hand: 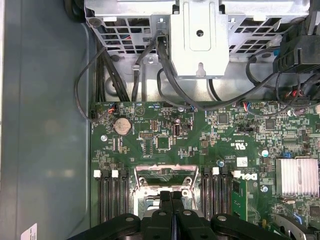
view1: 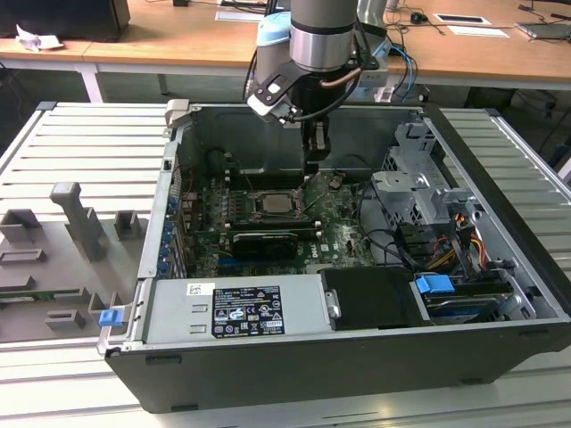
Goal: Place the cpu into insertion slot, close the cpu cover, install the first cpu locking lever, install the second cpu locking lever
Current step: 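Close the cpu cover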
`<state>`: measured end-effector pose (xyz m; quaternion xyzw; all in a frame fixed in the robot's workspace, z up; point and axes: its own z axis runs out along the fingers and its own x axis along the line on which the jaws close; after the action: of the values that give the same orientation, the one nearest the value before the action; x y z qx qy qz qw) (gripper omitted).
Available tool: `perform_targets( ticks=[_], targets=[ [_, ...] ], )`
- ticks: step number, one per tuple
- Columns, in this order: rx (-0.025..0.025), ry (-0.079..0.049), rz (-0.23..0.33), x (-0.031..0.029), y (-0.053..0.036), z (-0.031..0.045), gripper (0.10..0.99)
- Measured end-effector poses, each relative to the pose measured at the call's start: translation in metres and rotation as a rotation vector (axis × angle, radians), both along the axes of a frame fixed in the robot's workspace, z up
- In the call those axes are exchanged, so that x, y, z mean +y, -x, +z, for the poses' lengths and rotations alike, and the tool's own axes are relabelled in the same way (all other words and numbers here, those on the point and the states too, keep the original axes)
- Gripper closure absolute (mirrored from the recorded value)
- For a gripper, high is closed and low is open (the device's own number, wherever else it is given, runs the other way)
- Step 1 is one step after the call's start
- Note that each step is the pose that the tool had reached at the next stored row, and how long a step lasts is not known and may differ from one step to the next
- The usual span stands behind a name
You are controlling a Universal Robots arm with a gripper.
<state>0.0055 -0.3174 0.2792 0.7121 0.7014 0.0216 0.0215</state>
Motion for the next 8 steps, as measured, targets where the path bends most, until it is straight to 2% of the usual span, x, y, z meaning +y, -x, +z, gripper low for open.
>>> perform_targets(
  ticks=[8],
  targets=[
    [0.0001, 0.0, 0.0, 0.0004, -0.0037, 0.0, 0.98]
  ],
)
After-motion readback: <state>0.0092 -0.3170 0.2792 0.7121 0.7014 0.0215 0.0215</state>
